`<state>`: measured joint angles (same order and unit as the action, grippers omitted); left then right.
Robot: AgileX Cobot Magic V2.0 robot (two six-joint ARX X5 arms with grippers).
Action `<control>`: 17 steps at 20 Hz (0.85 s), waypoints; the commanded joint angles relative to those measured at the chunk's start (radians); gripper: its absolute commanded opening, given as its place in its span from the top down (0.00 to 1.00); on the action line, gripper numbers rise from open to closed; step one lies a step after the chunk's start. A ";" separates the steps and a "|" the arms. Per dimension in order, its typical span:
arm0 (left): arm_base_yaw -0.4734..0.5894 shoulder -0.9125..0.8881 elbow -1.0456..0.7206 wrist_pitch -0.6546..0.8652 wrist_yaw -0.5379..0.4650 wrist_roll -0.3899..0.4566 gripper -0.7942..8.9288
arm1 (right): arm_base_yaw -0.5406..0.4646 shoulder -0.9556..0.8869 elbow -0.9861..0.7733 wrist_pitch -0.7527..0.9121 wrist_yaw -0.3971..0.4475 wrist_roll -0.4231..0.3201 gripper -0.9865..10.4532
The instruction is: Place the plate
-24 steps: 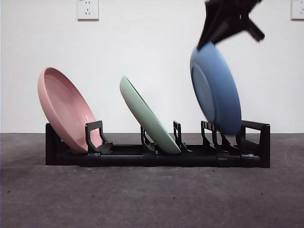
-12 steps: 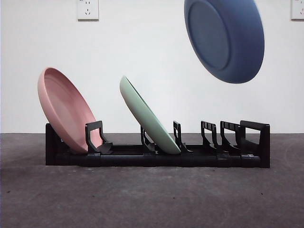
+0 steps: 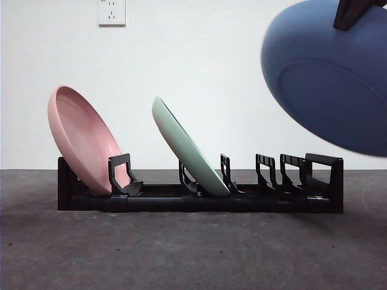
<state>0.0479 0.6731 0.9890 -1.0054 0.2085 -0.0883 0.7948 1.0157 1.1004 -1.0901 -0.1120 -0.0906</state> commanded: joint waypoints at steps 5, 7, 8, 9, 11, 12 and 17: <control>0.000 0.007 0.020 0.010 -0.002 0.017 0.56 | 0.303 0.110 0.005 0.065 0.146 0.015 0.91; 0.000 0.007 0.020 0.010 -0.002 0.017 0.56 | 0.369 0.165 0.004 0.074 0.146 0.034 0.91; -0.001 0.007 0.020 0.010 -0.002 0.017 0.56 | 0.399 0.193 0.004 0.081 0.146 0.037 0.91; -0.001 0.007 0.020 0.010 -0.002 0.017 0.56 | 0.424 0.220 0.004 0.097 0.146 0.038 0.91; -0.001 0.007 0.020 0.010 -0.002 0.017 0.56 | 0.461 0.277 0.004 0.150 0.146 0.037 0.91; -0.001 0.007 0.020 0.010 -0.002 0.017 0.56 | 0.470 0.308 0.004 0.182 0.147 0.036 0.91; 0.000 0.007 0.020 0.010 -0.002 0.017 0.56 | 0.473 0.471 0.004 0.285 0.252 0.026 0.91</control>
<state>0.0479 0.6743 0.9890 -1.0054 0.2085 -0.0883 1.2556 1.4712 1.0966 -0.8154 0.1272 -0.0654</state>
